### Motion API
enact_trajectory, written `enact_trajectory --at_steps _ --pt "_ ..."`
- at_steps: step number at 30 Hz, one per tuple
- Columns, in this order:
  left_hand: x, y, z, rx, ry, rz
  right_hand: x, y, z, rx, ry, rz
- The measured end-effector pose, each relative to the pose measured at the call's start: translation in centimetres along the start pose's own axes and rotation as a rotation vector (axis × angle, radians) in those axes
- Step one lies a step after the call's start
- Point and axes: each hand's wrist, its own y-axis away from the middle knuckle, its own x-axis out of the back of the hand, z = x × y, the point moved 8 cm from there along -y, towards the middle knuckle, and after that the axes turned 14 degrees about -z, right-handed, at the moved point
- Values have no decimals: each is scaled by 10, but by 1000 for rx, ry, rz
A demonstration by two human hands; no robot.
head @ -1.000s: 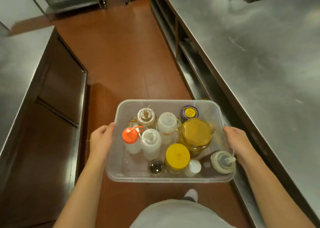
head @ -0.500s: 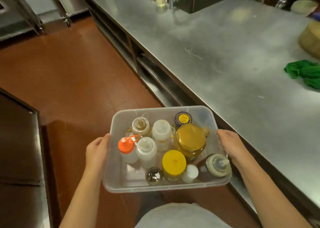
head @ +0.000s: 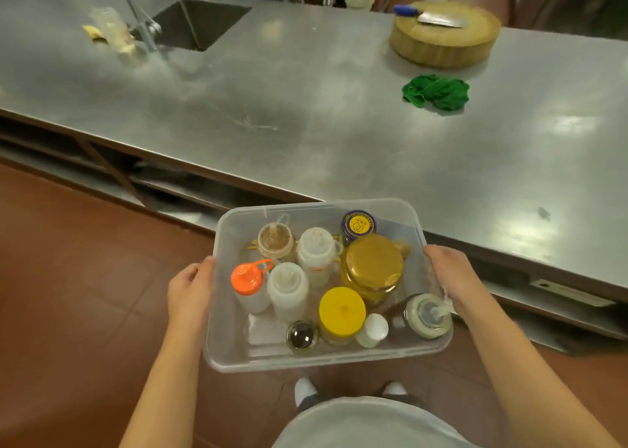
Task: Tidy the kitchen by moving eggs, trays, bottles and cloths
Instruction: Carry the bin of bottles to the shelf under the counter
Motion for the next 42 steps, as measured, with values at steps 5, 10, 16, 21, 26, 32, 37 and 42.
enact_trajectory --at_steps 5,10,16,21,26,32,37,42 --pt "-29 -15 14 -15 -57 -101 21 16 24 -24 -99 74" --pt "-58 -5 25 -46 -112 -132 45 27 42 -24 -166 96" --pt "-77 -2 24 -37 -124 -148 62 20 61 -42 -169 106" --pt "-80 -20 19 -27 -136 -179 58 21 57 -54 -152 151" --pt "-71 -66 10 0 -120 -245 32 16 50 -78 -163 201" --pt "-47 -128 10 19 -151 -309 -21 5 46 -134 -230 297" --pt "-27 -163 7 6 -185 -348 -66 -6 43 -125 -305 311" --pt "-10 -182 -9 44 -205 -368 -91 -18 57 -192 -356 322"
